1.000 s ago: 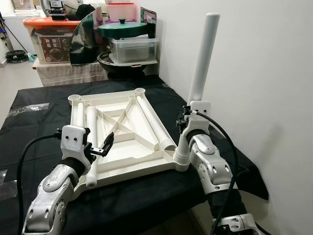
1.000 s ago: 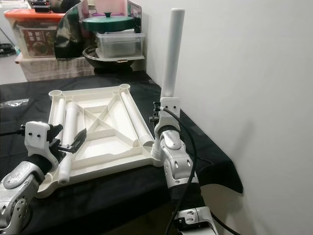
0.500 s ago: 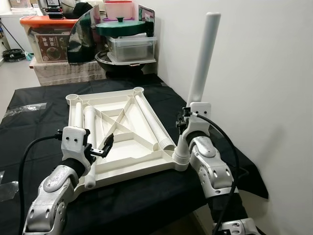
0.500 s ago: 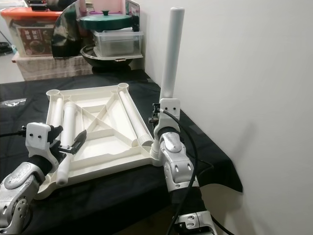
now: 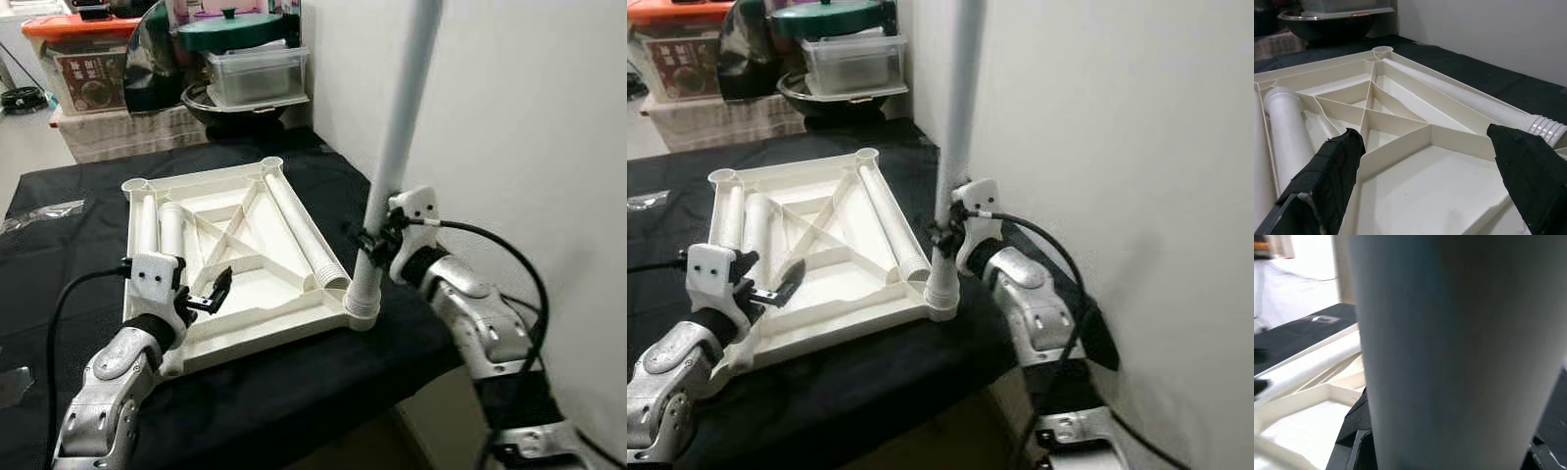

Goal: Building children table

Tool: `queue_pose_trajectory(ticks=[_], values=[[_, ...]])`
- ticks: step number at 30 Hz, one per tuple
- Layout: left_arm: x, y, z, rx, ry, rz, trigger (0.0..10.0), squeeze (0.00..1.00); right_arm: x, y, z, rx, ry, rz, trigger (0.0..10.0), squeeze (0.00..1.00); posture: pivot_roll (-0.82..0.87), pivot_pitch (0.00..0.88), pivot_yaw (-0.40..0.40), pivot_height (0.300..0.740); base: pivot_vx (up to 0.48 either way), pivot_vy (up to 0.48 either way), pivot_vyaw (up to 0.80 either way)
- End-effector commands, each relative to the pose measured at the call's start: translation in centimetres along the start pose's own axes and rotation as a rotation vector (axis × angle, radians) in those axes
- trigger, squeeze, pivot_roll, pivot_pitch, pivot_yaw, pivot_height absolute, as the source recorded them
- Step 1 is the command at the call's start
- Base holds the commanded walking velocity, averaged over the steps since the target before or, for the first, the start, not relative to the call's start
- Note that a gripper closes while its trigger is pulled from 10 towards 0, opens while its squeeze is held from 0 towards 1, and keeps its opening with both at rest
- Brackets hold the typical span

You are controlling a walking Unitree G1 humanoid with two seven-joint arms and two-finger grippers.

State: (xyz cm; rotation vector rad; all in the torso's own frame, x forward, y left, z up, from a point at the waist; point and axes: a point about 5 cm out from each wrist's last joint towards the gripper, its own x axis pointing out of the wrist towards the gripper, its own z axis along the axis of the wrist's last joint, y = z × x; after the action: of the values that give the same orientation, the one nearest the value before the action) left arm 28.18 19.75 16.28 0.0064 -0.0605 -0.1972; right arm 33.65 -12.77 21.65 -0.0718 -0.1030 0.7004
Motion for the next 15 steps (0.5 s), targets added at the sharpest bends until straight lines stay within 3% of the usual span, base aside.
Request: queue_pose_trajectory(ticks=[1, 6, 10, 15], values=[[0.2, -0.1, 0.1, 0.003, -0.010, -0.009, 10.0, 0.00, 0.2, 0.4, 0.5, 0.012, -0.023, 0.058, 10.0, 0.00, -0.01, 0.000, -0.023, 0.740, 0.000, 0.000, 0.00], [0.1, -0.1, -0.1, 0.005, -0.005, -0.009, 10.0, 0.00, 0.3, 0.2, 0.8, 0.022, -0.028, 0.086, 10.0, 0.00, -0.01, 0.000, -0.023, 0.740, 0.000, 0.000, 0.00], [0.0, 0.1, -0.1, 0.010, -0.001, -0.004, 10.0, 0.00, 0.6, 0.5, -1.1, 0.095, 0.010, 0.074, 10.0, 0.00, 0.01, 0.000, -0.031, 0.740, 0.000, 0.000, 0.00], [-0.2, 0.2, -0.3, 0.014, 0.008, 0.004, 10.0, 0.00, 0.5, 0.8, -3.0, 0.181, 0.047, -0.054, 10.0, 0.00, 0.01, 0.000, -0.032, 0.740, 0.000, 0.000, 0.00]])
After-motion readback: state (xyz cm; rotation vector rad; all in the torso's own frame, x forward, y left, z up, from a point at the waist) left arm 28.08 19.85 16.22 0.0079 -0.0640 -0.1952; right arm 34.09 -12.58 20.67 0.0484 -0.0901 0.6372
